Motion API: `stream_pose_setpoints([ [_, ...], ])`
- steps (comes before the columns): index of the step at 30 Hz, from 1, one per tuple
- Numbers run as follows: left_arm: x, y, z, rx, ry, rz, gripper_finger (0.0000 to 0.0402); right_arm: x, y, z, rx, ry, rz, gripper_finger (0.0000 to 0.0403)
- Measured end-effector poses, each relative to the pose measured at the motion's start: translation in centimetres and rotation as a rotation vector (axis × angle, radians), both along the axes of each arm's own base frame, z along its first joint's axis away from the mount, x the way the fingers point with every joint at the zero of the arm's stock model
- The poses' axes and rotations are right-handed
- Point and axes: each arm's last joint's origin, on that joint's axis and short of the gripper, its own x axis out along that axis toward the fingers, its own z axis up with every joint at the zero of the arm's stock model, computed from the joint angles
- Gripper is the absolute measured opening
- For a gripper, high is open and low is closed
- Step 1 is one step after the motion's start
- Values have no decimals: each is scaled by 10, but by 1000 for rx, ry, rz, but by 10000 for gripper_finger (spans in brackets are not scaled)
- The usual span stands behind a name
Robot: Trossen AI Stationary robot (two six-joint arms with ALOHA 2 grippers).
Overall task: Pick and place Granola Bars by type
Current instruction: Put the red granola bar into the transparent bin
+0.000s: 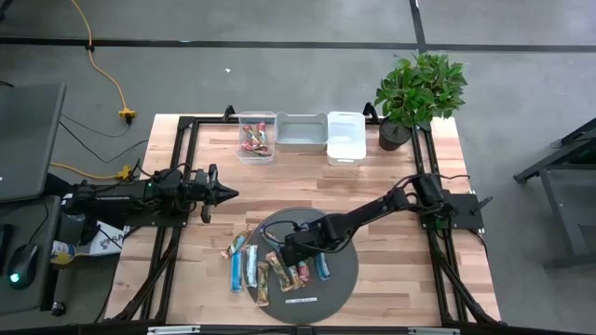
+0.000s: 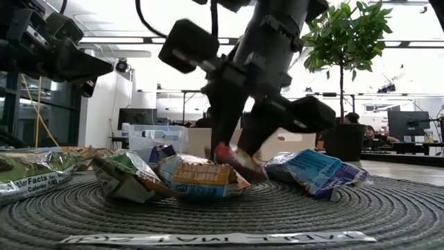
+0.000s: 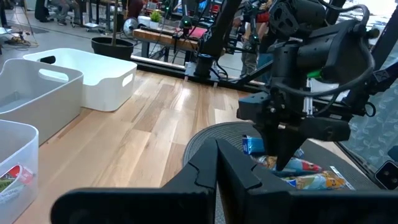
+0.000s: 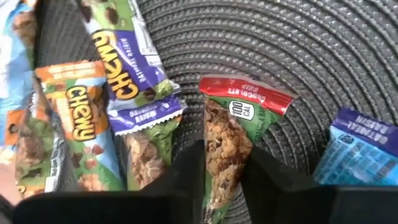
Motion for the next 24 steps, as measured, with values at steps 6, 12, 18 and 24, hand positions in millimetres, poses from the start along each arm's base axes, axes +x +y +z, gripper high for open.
stream_pose_setpoints([
  [6, 0, 0, 0, 0, 0, 0, 0, -2, -5, 24, -7, -62, 20, 63],
  [12, 0, 0, 0, 0, 0, 0, 0, -9, -20, 69, -79, -191, 15, 63],
  [18, 0, 0, 0, 0, 0, 0, 0, -22, -51, 131, -216, -392, -16, 63],
  [24, 0, 0, 0, 0, 0, 0, 0, -34, -93, 188, -369, -633, 4, 60],
])
